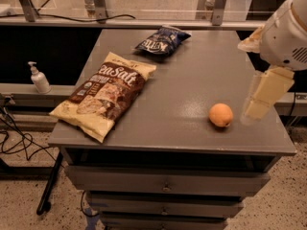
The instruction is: Pick brown chip bag
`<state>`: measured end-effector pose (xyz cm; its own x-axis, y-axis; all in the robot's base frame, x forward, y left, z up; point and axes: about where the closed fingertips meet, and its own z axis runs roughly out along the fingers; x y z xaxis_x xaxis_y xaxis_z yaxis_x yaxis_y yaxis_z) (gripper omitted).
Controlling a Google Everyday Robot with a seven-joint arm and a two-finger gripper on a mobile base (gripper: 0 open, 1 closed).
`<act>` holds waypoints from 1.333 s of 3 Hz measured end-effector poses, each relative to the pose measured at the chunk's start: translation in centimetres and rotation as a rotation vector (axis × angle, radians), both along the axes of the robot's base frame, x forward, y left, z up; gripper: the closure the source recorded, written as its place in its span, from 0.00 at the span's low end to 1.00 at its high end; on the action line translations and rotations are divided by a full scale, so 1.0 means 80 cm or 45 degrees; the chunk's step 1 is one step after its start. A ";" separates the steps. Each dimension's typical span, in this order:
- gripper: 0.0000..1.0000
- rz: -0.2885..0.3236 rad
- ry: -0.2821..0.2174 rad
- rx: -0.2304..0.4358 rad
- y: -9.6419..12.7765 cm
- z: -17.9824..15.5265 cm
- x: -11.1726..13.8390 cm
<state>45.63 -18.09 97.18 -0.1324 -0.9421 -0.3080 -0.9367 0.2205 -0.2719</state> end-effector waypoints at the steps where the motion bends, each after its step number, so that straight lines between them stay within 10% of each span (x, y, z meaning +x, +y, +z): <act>1: 0.00 0.155 -0.086 0.195 0.068 0.004 0.024; 3: 0.00 0.397 -0.208 0.473 0.223 0.012 0.047; 4: 0.00 0.397 -0.208 0.473 0.223 0.012 0.047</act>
Offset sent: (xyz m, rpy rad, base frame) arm 0.0555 0.1980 0.0164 0.4970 -0.2034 0.4425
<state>49.41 -0.24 98.17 0.2156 -0.7522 -0.6226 -0.9251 0.0469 -0.3769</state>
